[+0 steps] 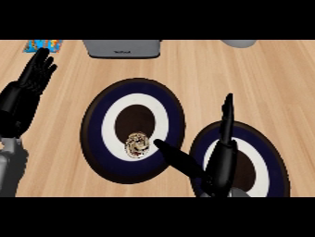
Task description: Pick the cupcake from the plate and place it in the plate
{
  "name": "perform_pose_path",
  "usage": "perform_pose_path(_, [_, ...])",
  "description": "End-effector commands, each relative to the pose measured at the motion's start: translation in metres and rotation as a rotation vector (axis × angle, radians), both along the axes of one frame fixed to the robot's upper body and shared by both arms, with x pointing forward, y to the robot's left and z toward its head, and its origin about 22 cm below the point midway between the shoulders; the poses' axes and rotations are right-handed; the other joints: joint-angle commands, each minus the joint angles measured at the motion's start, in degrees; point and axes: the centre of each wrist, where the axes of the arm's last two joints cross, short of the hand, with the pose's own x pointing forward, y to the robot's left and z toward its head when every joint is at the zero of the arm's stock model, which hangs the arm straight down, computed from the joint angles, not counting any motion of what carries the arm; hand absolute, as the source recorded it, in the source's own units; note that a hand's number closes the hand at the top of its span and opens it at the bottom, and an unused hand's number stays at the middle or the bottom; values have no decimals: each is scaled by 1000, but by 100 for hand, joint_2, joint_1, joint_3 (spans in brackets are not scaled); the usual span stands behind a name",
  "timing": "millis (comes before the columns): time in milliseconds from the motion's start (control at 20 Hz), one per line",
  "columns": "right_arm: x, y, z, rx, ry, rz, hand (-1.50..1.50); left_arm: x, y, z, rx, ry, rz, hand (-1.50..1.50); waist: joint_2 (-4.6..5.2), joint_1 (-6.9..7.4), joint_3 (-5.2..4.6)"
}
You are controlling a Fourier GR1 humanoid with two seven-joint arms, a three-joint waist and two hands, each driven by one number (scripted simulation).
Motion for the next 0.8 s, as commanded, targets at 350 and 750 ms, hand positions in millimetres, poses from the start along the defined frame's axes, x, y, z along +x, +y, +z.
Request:
perform_pose_path(350, [-71,-61,-28,-30,10,-23,-150,5,-6,-4,-8,-13,13,0,5,-54,15])
perform_pose_path(750, [-85,-102,-26,-83,-1,-45,-150,-7,7,6,12,-3,25,0,-24,-78,13])
